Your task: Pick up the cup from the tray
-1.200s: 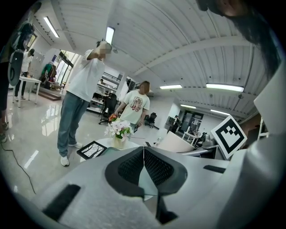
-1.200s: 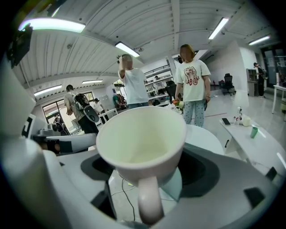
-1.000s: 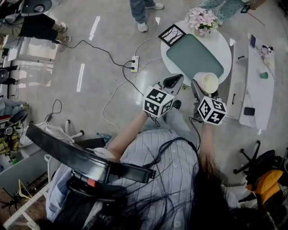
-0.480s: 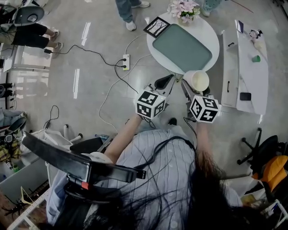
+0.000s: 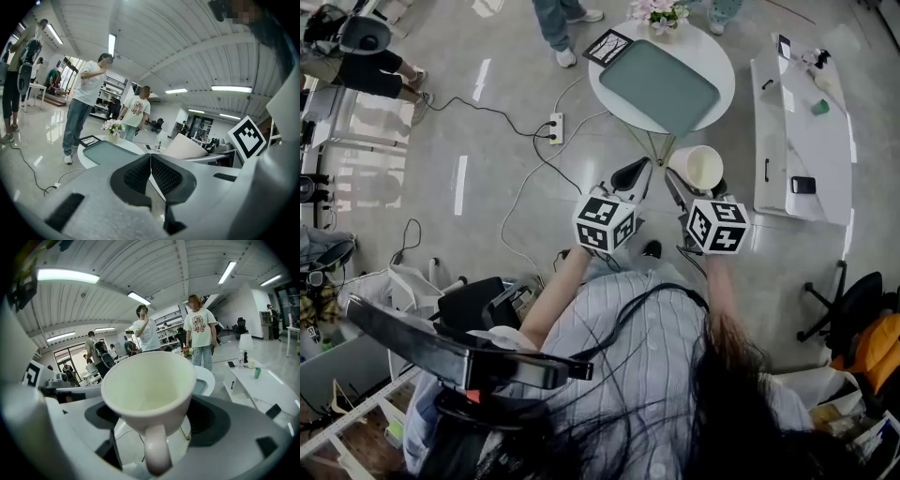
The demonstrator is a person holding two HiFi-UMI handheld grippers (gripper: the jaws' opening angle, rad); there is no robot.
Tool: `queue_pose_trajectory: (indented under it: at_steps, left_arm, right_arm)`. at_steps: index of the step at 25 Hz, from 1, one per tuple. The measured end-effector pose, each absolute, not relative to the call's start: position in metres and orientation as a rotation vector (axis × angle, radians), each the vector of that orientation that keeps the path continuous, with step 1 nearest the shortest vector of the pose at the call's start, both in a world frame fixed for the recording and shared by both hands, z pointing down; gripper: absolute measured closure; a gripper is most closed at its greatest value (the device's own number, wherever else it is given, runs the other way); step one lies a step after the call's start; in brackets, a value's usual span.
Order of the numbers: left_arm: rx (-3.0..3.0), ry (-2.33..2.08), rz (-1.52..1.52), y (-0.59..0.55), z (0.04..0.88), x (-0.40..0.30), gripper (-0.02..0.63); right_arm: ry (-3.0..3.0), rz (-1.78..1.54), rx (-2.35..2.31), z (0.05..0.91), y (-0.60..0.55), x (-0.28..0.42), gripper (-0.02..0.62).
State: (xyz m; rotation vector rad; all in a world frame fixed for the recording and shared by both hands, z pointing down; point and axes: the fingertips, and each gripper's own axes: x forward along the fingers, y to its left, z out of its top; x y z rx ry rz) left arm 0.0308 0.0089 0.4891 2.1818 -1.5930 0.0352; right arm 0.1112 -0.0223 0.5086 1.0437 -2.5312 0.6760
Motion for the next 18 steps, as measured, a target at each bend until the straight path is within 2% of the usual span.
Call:
queue_pose_trajectory:
  at_steps: [18]
  left_arm:
    - [2.153, -1.683, 0.017, 0.071, 0.489, 0.079, 0.591]
  right_arm:
    - [-2.565, 0.656, 0.983, 0.509, 0.037, 0.162, 0.186]
